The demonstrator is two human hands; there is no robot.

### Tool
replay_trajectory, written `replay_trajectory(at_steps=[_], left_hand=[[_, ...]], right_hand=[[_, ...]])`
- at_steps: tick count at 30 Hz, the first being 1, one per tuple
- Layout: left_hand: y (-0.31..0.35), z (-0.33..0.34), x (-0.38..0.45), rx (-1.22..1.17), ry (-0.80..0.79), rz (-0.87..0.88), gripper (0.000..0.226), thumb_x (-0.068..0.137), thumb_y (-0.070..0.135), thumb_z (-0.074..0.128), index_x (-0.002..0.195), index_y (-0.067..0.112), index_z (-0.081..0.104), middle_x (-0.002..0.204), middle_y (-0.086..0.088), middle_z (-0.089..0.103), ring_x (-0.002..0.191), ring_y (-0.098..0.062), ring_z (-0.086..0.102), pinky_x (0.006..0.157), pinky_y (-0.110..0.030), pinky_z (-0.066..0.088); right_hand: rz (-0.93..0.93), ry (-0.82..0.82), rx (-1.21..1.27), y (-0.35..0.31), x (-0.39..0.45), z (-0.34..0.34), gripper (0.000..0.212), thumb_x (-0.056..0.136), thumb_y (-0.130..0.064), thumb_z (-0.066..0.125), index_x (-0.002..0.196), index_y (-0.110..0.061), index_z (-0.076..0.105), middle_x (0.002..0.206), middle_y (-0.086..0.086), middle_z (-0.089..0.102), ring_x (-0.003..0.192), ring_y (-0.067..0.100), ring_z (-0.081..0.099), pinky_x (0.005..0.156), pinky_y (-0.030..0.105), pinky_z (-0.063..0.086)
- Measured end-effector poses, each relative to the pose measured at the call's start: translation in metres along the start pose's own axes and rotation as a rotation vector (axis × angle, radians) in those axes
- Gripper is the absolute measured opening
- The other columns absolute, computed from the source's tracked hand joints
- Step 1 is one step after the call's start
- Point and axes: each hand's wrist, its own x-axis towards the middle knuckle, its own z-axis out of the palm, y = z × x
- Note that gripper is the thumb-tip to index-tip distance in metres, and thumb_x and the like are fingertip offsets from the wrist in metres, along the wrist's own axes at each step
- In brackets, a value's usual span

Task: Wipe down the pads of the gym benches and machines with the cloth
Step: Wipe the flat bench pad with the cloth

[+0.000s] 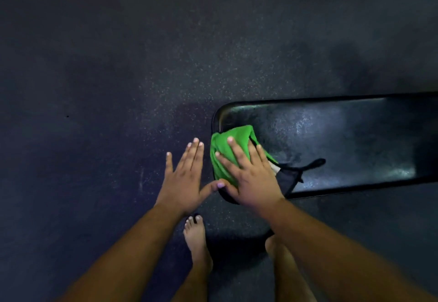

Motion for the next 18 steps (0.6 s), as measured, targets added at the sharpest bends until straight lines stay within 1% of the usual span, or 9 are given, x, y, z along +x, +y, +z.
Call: replay_trajectory(at_steps=[3,5,7,9,11,13,14,16,18], left_hand=[[-0.001,0.0,0.004,0.009,0.017,0.01,0.112,0.076,0.094,-0.007,0.158,0.018,-0.021,0.166,0.003,-0.027,0.154,-0.011,-0.02,0.123,-0.06,-0.007],[-0.004,-0.001,0.01,0.002,0.046,0.001,0.112,0.077,0.093,-0.004,0.158,0.018,-0.02,0.166,0.003,-0.025,0.154,-0.011,-0.018,0.123,-0.057,-0.009],[-0.007,-0.002,0.014,-0.018,0.045,-0.015,0.111,0.078,0.092,-0.001,0.159,0.018,-0.019,0.167,0.002,-0.023,0.154,-0.011,-0.016,0.123,-0.056,-0.008],[-0.006,-0.003,0.014,-0.026,0.038,-0.033,0.113,0.076,0.093,-0.004,0.159,0.017,-0.018,0.167,0.002,-0.024,0.155,-0.012,-0.016,0.124,-0.057,-0.006],[0.0,-0.008,0.01,-0.028,0.005,-0.028,0.114,0.075,0.094,-0.006,0.158,0.017,-0.02,0.166,0.002,-0.026,0.154,-0.012,-0.017,0.124,-0.059,-0.004],[0.009,-0.009,0.007,-0.061,-0.004,-0.019,0.113,0.076,0.094,-0.003,0.158,0.018,-0.021,0.166,0.003,-0.026,0.155,-0.012,-0.017,0.124,-0.059,-0.003],[0.013,-0.01,0.007,-0.077,-0.001,-0.021,0.112,0.076,0.093,-0.002,0.158,0.019,-0.02,0.166,0.003,-0.025,0.155,-0.012,-0.017,0.124,-0.059,-0.003],[0.02,-0.01,0.01,-0.086,-0.006,-0.007,0.112,0.077,0.093,-0.001,0.158,0.019,-0.02,0.167,0.004,-0.025,0.154,-0.011,-0.017,0.124,-0.059,-0.003],[0.023,-0.008,0.014,-0.098,0.01,-0.001,0.111,0.078,0.092,0.001,0.159,0.019,-0.018,0.167,0.004,-0.024,0.154,-0.011,-0.017,0.124,-0.058,-0.004]], right_hand=[[0.113,0.031,-0.008,0.021,0.066,-0.017,0.071,0.094,-0.072,0.036,0.158,-0.044,0.025,0.171,0.003,0.005,0.152,0.042,0.019,0.123,0.061,0.011],[0.235,0.055,0.044,0.022,0.108,-0.025,0.068,0.094,-0.07,0.036,0.156,-0.043,0.03,0.171,0.002,0.006,0.153,0.042,0.015,0.124,0.06,0.007],[0.292,0.088,0.038,0.009,0.11,-0.019,0.065,0.095,-0.065,0.038,0.155,-0.04,0.035,0.171,0.003,0.01,0.151,0.043,0.018,0.123,0.059,0.011],[0.176,0.103,-0.021,-0.008,0.067,-0.005,0.065,0.095,-0.061,0.041,0.156,-0.038,0.035,0.171,0.005,0.011,0.148,0.044,0.024,0.122,0.059,0.017],[0.039,0.068,-0.024,-0.015,0.006,0.01,0.066,0.094,-0.058,0.047,0.156,-0.038,0.036,0.171,0.005,0.01,0.147,0.045,0.026,0.121,0.058,0.021],[-0.057,0.026,-0.024,-0.01,-0.043,0.022,0.066,0.092,-0.056,0.057,0.153,-0.036,0.042,0.171,0.004,0.011,0.147,0.044,0.028,0.119,0.059,0.025],[-0.089,0.023,-0.042,-0.002,-0.055,0.024,0.064,0.091,-0.057,0.058,0.151,-0.036,0.045,0.171,0.004,0.012,0.147,0.043,0.029,0.118,0.06,0.027],[-0.096,0.005,-0.067,0.015,-0.046,0.018,0.066,0.092,-0.064,0.053,0.151,-0.038,0.044,0.17,0.005,0.015,0.148,0.041,0.03,0.116,0.063,0.026],[-0.044,-0.001,-0.064,0.022,-0.006,0.003,0.072,0.093,-0.072,0.041,0.157,-0.041,0.031,0.171,0.006,0.012,0.15,0.041,0.026,0.119,0.066,0.018]])
